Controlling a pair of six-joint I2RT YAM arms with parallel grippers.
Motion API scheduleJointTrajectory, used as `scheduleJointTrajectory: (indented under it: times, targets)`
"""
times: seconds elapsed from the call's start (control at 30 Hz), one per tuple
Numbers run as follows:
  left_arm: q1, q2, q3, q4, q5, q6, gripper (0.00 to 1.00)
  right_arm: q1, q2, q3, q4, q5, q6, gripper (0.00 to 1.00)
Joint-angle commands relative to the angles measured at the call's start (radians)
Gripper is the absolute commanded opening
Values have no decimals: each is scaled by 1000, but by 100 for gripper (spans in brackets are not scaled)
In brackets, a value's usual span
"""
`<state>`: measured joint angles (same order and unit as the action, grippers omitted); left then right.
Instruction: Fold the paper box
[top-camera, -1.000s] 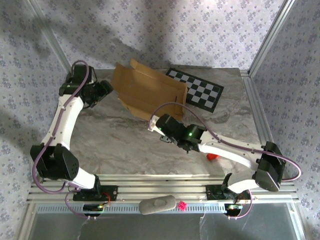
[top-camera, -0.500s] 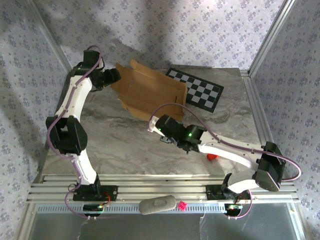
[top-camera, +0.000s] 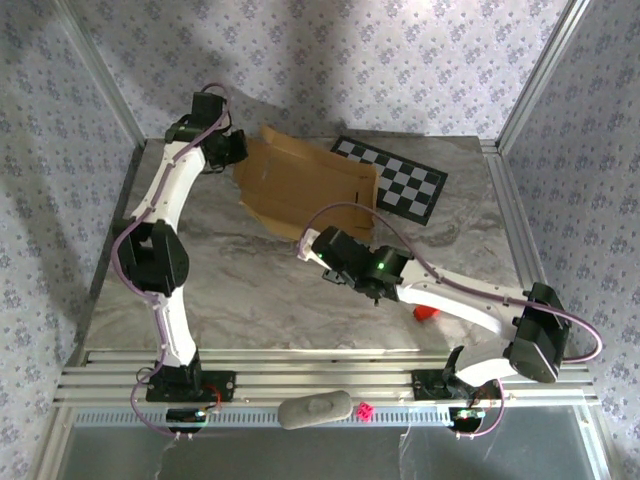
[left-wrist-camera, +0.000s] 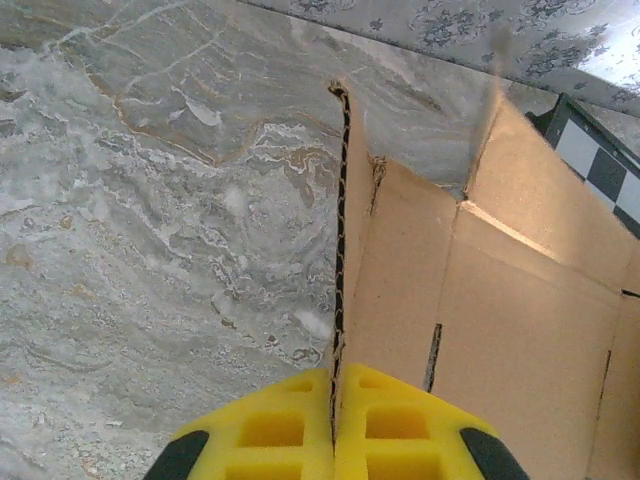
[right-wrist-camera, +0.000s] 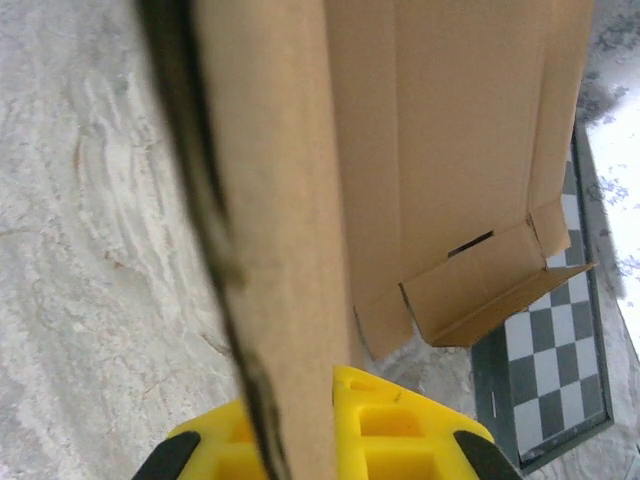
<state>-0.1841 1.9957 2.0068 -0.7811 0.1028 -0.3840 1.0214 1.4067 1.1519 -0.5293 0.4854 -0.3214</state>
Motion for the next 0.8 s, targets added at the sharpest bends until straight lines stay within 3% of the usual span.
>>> scheduleJointTrajectory:
  times: [0.0, 0.07, 0.17, 0.33, 0.47, 0.57, 0.63, 0.77]
  targets:
    - [-35, -94, 9, 112, -136, 56, 0, -35, 5, 136, -51, 11, 152, 36]
    - [-56, -154, -29, 237, -179, 99, 0, -71, -33, 182, -67, -59, 240, 58]
    - [-69, -203, -80, 379, -154, 130, 0, -134, -133, 180, 3, -149, 364, 76]
    - [-72, -276, -217, 643, 5, 190, 0, -282, -206, 199, 62, -260, 618, 83]
    - [-78, -353, -404, 861, 135, 232, 0, -450, -172, 260, -28, -240, 1023, 90]
    - [-91, -397, -502, 903, 192, 267, 0, -596, -136, 260, 7, -386, 1343, 90]
    - [-105, -431, -561, 917, 200, 293, 0, -640, -102, 257, 68, -457, 1513, 89]
    - [-124, -510, -672, 948, 234, 365, 0, -679, 2, 313, 164, -510, 1680, 88]
